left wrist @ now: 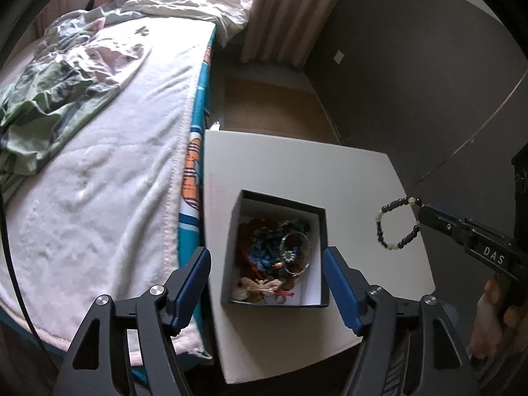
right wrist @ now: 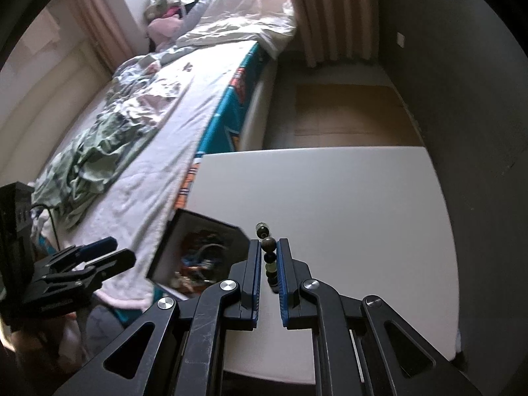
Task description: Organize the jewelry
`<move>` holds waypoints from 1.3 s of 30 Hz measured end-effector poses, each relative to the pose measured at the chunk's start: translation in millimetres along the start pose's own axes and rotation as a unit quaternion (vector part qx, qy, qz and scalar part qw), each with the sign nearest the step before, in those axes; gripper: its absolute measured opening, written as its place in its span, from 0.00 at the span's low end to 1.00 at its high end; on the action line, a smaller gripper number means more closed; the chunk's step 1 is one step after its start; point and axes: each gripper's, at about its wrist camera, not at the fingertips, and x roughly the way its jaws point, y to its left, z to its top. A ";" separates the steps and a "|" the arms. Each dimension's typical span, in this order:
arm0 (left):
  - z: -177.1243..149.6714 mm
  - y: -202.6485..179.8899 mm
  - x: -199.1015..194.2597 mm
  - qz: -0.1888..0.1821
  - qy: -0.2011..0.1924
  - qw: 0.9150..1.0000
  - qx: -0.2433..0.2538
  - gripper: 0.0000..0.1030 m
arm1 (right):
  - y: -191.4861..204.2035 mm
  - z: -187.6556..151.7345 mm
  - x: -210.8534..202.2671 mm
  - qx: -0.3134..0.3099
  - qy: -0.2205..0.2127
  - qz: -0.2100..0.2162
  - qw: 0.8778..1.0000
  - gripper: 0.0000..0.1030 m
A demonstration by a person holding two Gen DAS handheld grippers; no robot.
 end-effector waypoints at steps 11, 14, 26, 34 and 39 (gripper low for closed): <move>-2.5 36.4 -22.7 0.022 -0.016 0.999 -0.026 0.69 | 60.4 6.0 10.5 -0.042 0.009 0.051 0.998 0.10; -3.6 43.9 -29.2 0.024 -0.022 0.999 -0.033 0.69 | 57.1 3.7 21.4 -0.042 0.030 0.028 0.998 0.47; -2.0 22.3 -34.3 0.032 -0.039 0.999 -0.003 0.82 | 4.5 -20.7 5.8 0.019 0.029 0.005 0.999 0.60; -3.8 -6.0 -37.6 0.031 -0.047 0.998 0.024 0.89 | -26.4 -34.2 -21.8 0.051 0.002 0.001 0.999 0.60; -7.5 -28.2 -43.3 0.028 -0.058 0.997 0.042 0.92 | -39.2 -45.3 -45.4 0.061 -0.020 -0.006 0.998 0.76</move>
